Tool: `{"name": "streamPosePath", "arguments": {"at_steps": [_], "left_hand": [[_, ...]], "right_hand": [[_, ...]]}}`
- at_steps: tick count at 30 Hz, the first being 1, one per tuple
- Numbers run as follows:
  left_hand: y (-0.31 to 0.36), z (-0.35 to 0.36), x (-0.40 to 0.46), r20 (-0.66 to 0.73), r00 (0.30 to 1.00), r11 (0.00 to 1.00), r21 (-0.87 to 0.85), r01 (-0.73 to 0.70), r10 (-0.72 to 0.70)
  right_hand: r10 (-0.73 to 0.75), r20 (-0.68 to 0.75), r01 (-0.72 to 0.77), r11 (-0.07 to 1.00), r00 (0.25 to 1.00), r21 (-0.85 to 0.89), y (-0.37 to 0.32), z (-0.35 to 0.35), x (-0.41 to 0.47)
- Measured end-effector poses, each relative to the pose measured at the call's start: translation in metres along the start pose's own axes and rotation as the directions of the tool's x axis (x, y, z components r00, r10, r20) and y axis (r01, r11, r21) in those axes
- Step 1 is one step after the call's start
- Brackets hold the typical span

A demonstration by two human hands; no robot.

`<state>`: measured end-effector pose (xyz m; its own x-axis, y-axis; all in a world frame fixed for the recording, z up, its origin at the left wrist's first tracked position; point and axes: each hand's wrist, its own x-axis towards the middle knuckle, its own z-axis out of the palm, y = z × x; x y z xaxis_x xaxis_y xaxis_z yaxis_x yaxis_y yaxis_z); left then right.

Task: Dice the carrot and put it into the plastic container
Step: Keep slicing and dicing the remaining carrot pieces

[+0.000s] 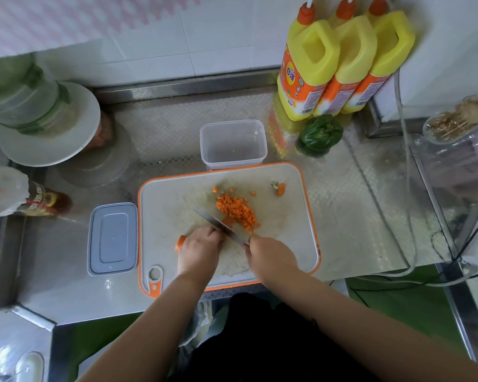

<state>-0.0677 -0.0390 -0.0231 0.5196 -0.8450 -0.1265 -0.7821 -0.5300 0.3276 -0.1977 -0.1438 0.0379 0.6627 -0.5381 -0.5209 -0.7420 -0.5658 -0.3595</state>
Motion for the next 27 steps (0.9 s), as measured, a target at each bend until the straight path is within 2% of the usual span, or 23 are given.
{"name": "streamPosePath", "arguments": {"at_steps": [5,9,14,19,27], "left_hand": [[0.0,0.004,-0.001,0.006,0.999,0.999,0.02,0.04,-0.04],[0.003,0.002,0.0,0.023,0.996,0.996,0.033,0.085,-0.085],[0.003,0.002,0.001,0.052,0.994,0.995,-0.022,0.099,-0.098],[-0.001,0.003,-0.006,-0.084,0.996,1.0,0.017,0.005,-0.004],[-0.006,0.009,-0.01,-0.18,0.983,0.999,0.044,-0.03,0.038]], "right_hand": [[0.027,-0.014,-0.028,0.995,1.0,-0.098,-0.006,0.005,-0.002],[0.108,0.059,-0.104,0.992,0.992,-0.067,-0.005,0.013,0.006],[0.109,0.101,-0.111,0.994,0.989,0.015,-0.006,0.015,0.009],[0.091,0.108,-0.11,0.977,0.99,0.183,0.003,0.002,0.02],[0.027,0.035,-0.028,0.999,0.999,0.018,-0.002,0.004,0.0]]}}
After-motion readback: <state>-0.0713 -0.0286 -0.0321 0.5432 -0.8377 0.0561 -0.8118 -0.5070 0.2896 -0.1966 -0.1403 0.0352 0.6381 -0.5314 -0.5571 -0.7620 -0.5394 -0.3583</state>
